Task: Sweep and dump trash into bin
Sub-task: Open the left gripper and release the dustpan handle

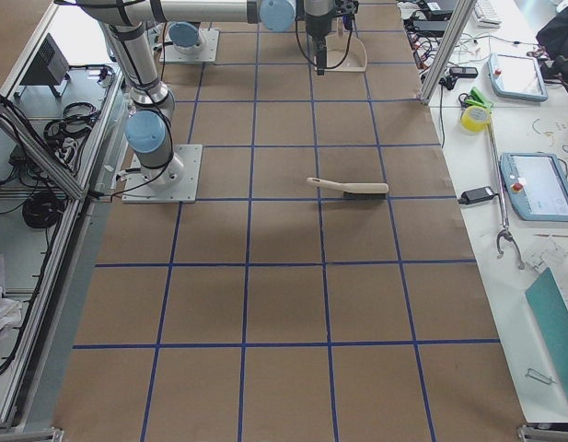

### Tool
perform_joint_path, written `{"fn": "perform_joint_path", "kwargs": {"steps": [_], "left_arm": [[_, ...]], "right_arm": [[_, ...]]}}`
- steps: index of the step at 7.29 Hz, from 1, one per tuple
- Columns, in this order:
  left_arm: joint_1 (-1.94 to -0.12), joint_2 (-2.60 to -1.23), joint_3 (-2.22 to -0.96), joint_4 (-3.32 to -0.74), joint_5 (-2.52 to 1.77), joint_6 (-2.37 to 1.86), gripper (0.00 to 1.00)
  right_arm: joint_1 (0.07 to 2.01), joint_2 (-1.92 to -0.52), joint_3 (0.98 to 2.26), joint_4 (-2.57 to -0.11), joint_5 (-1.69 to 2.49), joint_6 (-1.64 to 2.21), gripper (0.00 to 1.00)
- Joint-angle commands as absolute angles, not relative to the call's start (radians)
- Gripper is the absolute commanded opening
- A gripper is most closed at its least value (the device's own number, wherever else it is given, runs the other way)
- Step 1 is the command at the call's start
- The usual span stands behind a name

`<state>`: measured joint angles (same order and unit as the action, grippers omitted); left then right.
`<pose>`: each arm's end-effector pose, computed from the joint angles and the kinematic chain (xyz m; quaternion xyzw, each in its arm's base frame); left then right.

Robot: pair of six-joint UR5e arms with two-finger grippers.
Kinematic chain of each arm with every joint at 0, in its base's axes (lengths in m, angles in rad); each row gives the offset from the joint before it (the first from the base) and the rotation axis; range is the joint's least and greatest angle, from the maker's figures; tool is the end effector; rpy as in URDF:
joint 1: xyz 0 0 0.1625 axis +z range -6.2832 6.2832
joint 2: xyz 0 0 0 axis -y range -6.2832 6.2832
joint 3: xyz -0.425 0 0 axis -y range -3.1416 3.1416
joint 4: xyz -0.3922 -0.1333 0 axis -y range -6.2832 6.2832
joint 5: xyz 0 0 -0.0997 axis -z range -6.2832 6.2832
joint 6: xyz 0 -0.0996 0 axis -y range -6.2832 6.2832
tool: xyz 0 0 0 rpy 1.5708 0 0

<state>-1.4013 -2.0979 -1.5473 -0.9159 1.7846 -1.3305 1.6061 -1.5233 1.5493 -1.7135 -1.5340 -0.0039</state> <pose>0.0025 -0.6798 0.2593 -0.6817 0.7199 -0.1212 0.0478 0.1553 -0.5177 0.4896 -0.0206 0.9979 -0.0580 0.0193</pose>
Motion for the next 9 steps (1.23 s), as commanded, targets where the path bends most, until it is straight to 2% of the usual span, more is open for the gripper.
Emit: {"fn": "perform_joint_path", "kwargs": {"steps": [1, 2, 4, 7, 9], "left_arm": [[-1.414, -2.031, -1.533, -0.929, 1.74, -1.219, 0.95], [-1.42, -1.987, -1.535, -0.972, 1.73, -1.122, 1.0], [-1.425, -1.91, -1.528, -1.02, 1.658, -0.864, 1.0], [-1.439, -1.78, -1.54, -1.15, 1.521, -0.826, 1.0], [-1.482, -1.741, -1.548, -1.214, 1.516, -0.45, 1.0]], "right_arm": [[1.606, -1.523, 1.549, -1.713, -1.534, -0.005, 1.0], [1.606, -1.523, 1.549, -1.712, -1.534, -0.005, 1.0], [1.606, -1.523, 1.549, -1.712, -1.534, -0.005, 1.0], [1.606, -1.523, 1.549, -1.713, -1.534, -0.003, 1.0], [1.606, -1.523, 1.549, -1.713, -1.534, -0.003, 1.0]]}}
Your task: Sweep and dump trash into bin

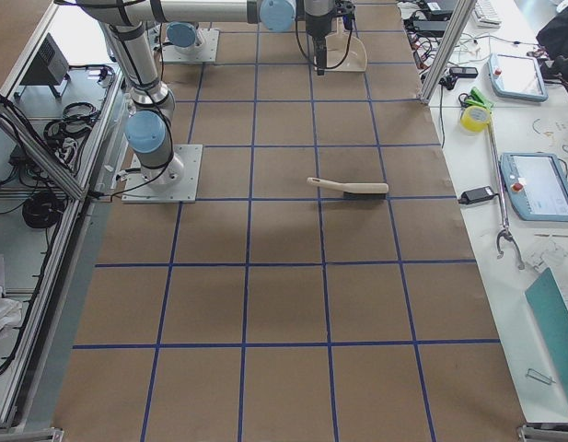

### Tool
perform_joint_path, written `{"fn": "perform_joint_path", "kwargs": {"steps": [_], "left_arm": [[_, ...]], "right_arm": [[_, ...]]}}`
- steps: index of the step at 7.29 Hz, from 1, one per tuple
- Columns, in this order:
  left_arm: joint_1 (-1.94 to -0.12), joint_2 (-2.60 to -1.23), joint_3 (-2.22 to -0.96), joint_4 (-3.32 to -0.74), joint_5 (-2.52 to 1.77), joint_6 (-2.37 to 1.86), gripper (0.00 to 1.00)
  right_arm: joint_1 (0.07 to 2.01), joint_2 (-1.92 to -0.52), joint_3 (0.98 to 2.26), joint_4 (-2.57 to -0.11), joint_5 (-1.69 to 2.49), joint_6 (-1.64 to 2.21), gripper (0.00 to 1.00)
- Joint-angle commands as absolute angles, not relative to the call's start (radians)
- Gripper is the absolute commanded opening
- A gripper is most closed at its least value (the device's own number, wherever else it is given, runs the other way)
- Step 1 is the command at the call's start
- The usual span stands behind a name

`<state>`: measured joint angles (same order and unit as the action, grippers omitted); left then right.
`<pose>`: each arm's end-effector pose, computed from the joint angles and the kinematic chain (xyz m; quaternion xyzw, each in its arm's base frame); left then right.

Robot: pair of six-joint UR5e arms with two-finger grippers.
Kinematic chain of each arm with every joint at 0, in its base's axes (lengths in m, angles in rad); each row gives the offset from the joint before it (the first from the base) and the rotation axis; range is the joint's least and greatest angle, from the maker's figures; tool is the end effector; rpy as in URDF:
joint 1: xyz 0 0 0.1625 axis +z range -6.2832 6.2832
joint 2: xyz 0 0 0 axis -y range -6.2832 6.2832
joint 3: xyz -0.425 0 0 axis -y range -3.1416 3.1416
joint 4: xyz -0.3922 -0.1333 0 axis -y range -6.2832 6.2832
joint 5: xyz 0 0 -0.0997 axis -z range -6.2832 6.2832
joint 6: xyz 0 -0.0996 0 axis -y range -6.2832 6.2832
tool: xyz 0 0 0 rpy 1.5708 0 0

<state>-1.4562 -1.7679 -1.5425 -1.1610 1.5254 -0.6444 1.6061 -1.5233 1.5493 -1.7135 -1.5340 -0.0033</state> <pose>-0.0694 -0.6023 0.4406 0.3651 -0.9229 0.1101 0.0532 0.1553 -0.5177 0.4896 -0.0203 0.9979 -0.0580 0.0193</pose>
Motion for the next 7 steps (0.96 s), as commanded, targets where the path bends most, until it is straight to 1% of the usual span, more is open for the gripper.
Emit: {"fn": "perform_joint_path", "kwargs": {"steps": [1, 3, 4, 5, 6, 7], "left_arm": [[-1.514, -1.73, -1.548, -1.317, 1.511, -0.419, 1.0], [-1.586, -1.71, -1.569, -1.328, 1.519, -0.437, 1.0], [-1.606, -1.689, -1.615, -1.286, 1.523, -0.463, 1.0], [-1.608, -1.674, -1.621, -1.287, 1.552, -0.374, 1.0], [-1.608, -1.658, -1.621, -1.304, 1.593, -0.186, 1.0], [-1.605, -1.628, -1.614, -1.377, 1.592, -0.098, 1.0]], "right_arm": [[1.606, -1.523, 1.549, -1.713, -1.534, -0.003, 1.0], [1.606, -1.523, 1.549, -1.713, -1.534, -0.005, 1.0], [1.606, -1.523, 1.549, -1.713, -1.534, -0.005, 1.0], [1.606, -1.523, 1.549, -1.713, -1.534, -0.005, 1.0], [1.606, -1.523, 1.549, -1.713, -1.532, -0.003, 1.0], [1.606, -1.522, 1.549, -1.713, -1.534, -0.005, 1.0]]}}
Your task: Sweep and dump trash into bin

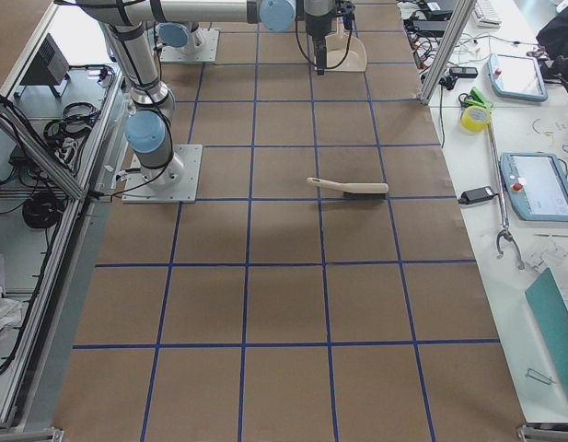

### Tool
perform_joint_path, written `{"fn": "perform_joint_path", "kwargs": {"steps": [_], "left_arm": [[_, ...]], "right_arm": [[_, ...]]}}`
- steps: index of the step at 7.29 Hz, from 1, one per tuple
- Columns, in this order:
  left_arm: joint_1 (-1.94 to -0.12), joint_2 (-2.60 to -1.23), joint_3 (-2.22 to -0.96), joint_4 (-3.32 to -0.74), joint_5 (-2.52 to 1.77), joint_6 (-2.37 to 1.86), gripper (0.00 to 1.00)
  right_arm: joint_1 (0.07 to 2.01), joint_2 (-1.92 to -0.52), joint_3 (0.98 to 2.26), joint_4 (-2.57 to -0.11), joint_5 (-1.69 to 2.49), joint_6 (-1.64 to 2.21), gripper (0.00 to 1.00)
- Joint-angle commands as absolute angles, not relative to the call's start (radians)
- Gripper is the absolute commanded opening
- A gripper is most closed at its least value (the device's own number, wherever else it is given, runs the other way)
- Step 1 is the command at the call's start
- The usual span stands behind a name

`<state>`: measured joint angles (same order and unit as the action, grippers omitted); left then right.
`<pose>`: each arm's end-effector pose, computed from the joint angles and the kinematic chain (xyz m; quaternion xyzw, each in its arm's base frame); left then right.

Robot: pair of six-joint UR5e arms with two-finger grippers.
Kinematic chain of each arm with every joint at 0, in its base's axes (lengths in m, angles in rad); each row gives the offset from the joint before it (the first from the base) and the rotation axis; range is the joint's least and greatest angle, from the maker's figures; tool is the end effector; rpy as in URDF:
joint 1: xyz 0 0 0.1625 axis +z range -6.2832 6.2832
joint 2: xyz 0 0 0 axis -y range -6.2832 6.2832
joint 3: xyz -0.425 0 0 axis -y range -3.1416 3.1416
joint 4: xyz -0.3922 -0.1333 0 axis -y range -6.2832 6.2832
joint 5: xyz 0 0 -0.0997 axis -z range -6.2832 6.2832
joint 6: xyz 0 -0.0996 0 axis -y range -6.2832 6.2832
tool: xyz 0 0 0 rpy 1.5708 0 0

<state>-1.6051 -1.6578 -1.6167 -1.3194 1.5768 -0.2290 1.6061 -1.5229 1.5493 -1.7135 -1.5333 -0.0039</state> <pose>-0.1510 -0.5316 0.4468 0.0972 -0.9935 0.0591 0.0048 0.1554 -0.5178 0.4894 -0.0207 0.9979 -0.0578 0.0196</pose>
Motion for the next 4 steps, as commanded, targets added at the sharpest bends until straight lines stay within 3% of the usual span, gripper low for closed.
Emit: {"fn": "perform_joint_path", "kwargs": {"steps": [1, 4], "left_arm": [[-1.602, -1.599, -1.612, -1.429, 1.594, -0.015, 1.0], [-1.597, -1.536, -1.594, -1.56, 1.595, 0.089, 1.0]], "right_arm": [[1.606, -1.523, 1.549, -1.713, -1.534, -0.005, 1.0], [1.601, -1.522, 1.549, -1.715, -1.536, -0.006, 1.0]]}}
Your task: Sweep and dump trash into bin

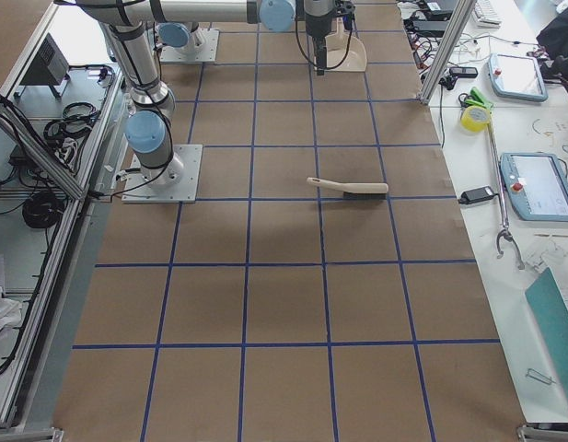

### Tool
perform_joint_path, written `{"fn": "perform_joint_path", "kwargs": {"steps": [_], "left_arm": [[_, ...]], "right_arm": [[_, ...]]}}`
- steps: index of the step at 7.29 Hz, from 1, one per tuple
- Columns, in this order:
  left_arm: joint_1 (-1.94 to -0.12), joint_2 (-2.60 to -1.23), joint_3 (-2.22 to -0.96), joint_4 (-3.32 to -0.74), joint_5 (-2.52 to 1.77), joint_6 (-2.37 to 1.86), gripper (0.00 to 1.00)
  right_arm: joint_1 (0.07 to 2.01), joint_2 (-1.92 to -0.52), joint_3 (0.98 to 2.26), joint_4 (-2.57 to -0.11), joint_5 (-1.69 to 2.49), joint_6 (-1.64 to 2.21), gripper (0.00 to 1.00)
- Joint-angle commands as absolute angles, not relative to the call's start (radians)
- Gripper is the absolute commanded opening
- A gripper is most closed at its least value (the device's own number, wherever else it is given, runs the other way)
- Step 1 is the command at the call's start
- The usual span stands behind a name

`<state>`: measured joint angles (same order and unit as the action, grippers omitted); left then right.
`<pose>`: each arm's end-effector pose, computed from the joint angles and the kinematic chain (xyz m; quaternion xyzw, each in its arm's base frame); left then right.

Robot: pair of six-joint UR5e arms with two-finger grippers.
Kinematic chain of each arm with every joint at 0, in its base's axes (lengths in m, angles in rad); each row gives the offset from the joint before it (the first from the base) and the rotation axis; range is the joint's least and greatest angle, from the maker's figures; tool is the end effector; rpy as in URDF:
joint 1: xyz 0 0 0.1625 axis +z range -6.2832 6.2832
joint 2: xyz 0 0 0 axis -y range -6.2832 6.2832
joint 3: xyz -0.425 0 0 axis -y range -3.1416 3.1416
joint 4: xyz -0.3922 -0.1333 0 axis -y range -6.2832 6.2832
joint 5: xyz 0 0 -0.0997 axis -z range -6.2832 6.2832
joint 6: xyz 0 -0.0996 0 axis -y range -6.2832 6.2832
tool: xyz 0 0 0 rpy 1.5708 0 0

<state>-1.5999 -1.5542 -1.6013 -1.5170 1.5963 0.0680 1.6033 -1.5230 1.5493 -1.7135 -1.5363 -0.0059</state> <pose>-0.1449 -0.4847 0.4865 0.0483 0.9986 -0.0197 0.0131 0.1537 -0.5182 0.4894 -0.0202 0.9980 -0.0579 0.0180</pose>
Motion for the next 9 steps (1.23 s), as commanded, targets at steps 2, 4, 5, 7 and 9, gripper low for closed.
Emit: {"fn": "perform_joint_path", "kwargs": {"steps": [2, 4, 5, 7, 9], "left_arm": [[-1.595, -1.526, -1.595, -1.592, 1.597, 0.087, 1.0], [-1.583, -1.531, -1.588, -1.585, 1.566, 0.091, 1.0], [-1.582, -1.537, -1.588, -1.565, 1.578, 0.091, 1.0], [-1.578, -1.537, -1.594, -1.557, 1.578, 0.089, 1.0], [-1.578, -1.539, -1.603, -1.54, 1.577, 0.089, 1.0]], "right_arm": [[1.601, -1.525, 1.549, -1.707, -1.531, -0.006, 1.0], [1.6, -1.525, 1.549, -1.704, -1.539, -0.006, 1.0], [1.6, -1.523, 1.549, -1.71, -1.539, -0.006, 1.0], [1.6, -1.525, 1.549, -1.709, -1.537, -0.006, 1.0], [1.6, -1.522, 1.549, -1.712, -1.526, -0.006, 1.0]]}}
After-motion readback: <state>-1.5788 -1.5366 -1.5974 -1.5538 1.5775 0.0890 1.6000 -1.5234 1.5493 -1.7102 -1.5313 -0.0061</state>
